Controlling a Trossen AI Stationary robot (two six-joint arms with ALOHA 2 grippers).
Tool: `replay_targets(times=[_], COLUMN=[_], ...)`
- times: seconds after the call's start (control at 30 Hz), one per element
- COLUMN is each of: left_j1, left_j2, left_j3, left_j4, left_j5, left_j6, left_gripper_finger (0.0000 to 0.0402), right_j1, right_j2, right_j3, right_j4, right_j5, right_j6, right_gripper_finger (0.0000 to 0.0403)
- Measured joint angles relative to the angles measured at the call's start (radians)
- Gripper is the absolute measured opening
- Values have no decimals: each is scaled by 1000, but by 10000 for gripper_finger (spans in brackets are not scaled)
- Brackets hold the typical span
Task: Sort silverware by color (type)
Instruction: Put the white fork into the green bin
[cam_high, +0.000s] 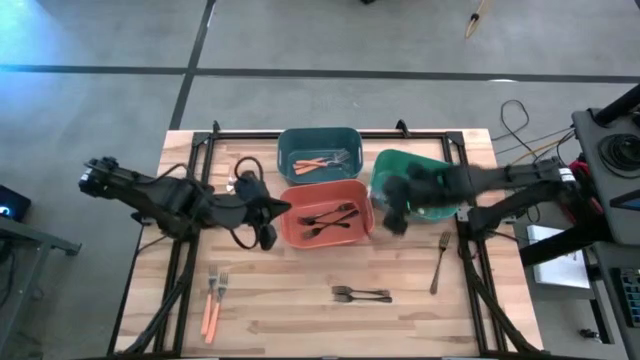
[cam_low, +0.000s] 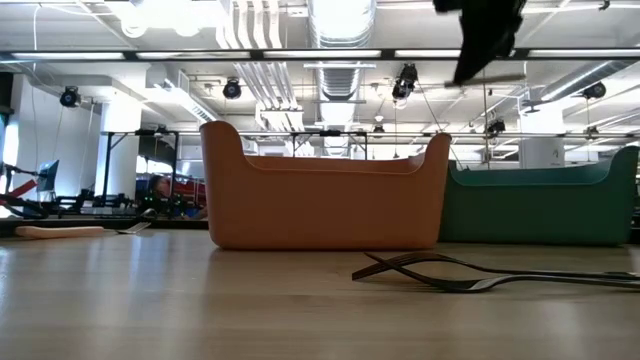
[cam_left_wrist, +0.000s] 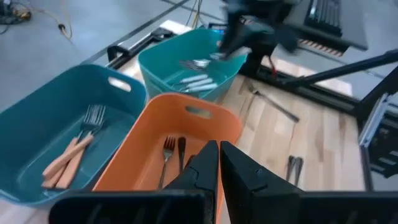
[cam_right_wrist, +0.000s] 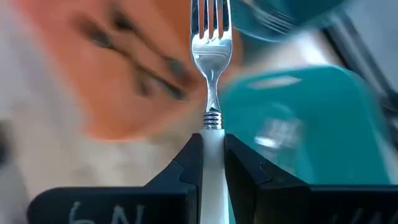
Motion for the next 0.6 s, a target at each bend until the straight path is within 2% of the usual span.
replay_targets(times=[0.13,0.3,0.43,0.6], left_j1=[0,0,0,0], left_j2=[-4,-2,0,-1], left_j3=[14,2,-2,-2], left_j4=[-11,-17,-22,-22], left_j5=[-8,-9,-13,-43], left_j6=[4,0,-25,-52], left_gripper_finger=[0,0,0,0], right_j1=[-222,-431,-494,-506], right_j2=[-6,-9,-19,-37], right_j3=[3,-100,-233,-392], right_j4=[-99,-86,-70,-31], right_j5=[-56,-153,-158,-158], right_j6=[-123,-226,-304,-321], right_gripper_finger=[33,33,33,32])
